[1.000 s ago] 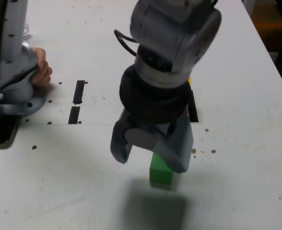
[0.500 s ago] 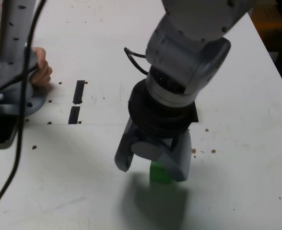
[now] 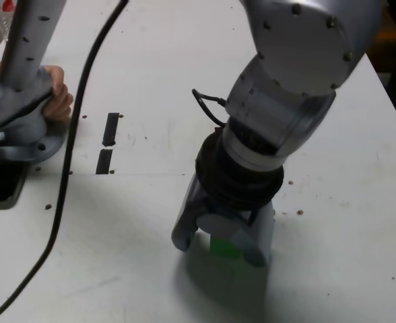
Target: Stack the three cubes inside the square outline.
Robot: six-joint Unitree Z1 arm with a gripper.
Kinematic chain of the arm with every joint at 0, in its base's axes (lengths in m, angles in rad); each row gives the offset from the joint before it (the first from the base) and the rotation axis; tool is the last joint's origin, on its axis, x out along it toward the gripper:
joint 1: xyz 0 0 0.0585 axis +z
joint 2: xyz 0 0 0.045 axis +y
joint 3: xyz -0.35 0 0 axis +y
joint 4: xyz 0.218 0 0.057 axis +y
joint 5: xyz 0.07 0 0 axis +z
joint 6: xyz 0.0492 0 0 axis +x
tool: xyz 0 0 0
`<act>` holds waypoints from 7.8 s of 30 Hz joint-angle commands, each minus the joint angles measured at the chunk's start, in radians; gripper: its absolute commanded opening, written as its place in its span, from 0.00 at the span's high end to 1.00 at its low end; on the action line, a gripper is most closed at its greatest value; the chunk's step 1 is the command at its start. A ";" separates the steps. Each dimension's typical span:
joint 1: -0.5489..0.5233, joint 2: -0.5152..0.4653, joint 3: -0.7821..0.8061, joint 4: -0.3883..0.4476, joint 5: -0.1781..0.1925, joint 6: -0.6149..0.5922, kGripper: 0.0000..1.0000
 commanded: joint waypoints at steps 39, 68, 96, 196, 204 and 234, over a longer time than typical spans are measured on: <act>0.028 -0.011 -0.011 0.013 0.002 0.064 0.79; 0.117 -0.218 -0.085 0.235 0.126 0.099 0.79; 0.368 -0.173 -0.159 0.239 0.193 0.346 0.79; 0.306 -0.597 0.183 0.235 0.200 0.199 0.07; 0.303 -0.632 0.346 0.223 0.173 0.152 0.08; 0.303 -0.670 0.981 -0.421 0.018 0.090 0.07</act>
